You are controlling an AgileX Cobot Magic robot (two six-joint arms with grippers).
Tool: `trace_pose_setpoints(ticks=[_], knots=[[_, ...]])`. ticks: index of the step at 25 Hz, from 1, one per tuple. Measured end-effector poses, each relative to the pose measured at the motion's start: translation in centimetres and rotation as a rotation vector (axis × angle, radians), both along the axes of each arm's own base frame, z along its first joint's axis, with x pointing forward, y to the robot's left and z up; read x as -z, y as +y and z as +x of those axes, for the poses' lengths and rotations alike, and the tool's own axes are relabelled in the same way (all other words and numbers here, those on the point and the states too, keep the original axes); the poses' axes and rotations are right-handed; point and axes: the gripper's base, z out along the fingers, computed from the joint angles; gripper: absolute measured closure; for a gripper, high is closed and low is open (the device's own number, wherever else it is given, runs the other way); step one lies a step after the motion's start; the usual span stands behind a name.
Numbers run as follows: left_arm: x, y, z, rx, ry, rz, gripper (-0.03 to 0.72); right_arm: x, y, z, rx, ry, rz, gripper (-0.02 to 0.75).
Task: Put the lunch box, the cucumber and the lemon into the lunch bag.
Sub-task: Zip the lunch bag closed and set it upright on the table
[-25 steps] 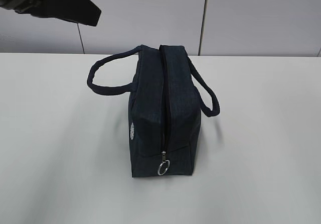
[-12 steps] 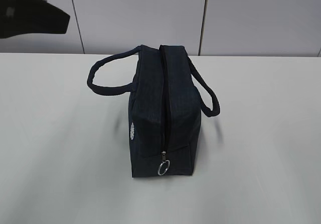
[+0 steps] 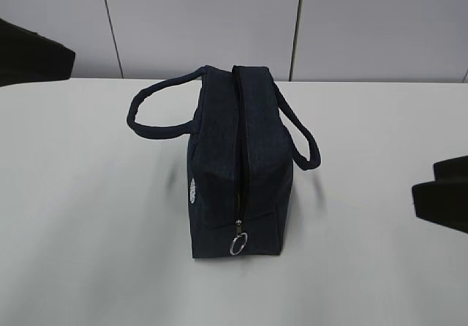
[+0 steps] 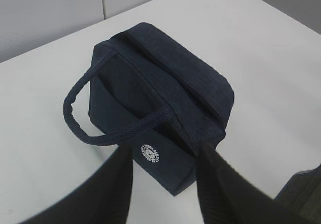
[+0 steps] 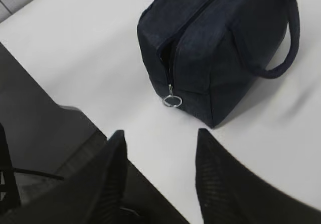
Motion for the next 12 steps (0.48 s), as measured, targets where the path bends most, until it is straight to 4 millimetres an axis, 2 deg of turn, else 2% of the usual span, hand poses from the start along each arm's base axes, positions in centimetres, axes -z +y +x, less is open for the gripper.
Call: trace_pose_setpoints(ticks=[5,12], knots=[[-0.2,0.1,-0.3,0.000,-0.009,-0.008,0.413,2.0,0.9,2.3,-0.048,0.113,0.021,0.401],[-0.2,0.1,-0.6,0.016,0.008,-0.004,0.417,6.0,2.8,4.8,-0.091,0.242,0.121,0.401]])
